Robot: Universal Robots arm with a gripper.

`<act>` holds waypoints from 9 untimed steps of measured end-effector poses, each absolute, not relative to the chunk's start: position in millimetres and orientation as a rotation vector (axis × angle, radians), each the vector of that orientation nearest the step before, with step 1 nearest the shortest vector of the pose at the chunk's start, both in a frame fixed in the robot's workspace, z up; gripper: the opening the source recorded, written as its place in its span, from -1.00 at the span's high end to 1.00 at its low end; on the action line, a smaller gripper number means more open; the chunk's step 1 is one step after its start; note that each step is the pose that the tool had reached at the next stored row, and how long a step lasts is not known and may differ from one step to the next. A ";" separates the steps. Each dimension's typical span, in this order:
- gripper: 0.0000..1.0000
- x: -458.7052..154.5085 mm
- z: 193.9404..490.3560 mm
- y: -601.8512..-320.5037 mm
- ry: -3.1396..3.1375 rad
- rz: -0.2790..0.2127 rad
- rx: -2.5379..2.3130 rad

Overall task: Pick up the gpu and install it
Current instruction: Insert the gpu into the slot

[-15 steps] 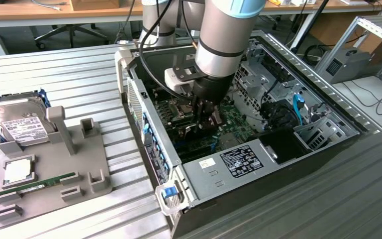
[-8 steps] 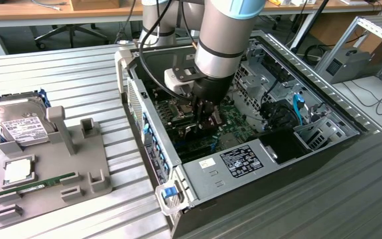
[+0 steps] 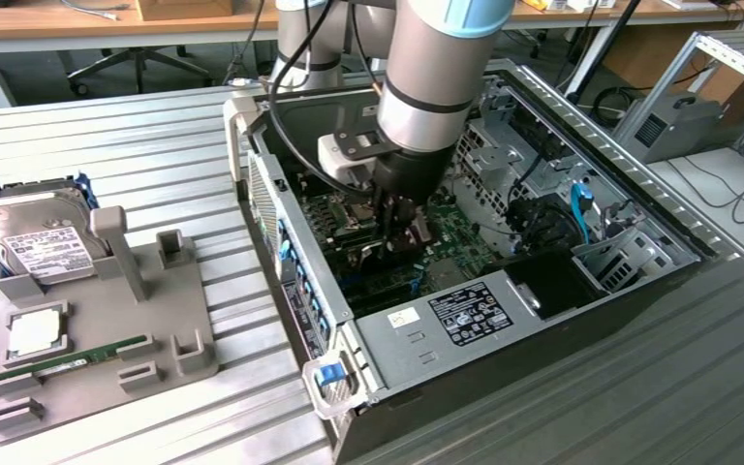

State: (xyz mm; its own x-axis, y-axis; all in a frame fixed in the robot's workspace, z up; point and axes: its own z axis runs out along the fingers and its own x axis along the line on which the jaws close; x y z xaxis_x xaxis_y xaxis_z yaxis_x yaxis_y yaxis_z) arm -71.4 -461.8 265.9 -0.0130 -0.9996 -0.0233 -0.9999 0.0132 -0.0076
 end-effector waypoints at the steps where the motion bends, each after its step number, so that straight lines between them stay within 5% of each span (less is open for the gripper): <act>1: 0.47 -72.1 266.0 -461.8 2.220 0.017 -2.191; 9: 0.47 -73.9 266.0 -461.3 2.220 0.016 -2.191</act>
State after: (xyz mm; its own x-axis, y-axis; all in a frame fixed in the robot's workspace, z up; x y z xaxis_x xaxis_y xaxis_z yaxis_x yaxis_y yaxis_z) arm -73.9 -461.3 266.0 -0.0130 -0.9996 -0.0232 -0.9999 0.0132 -0.0083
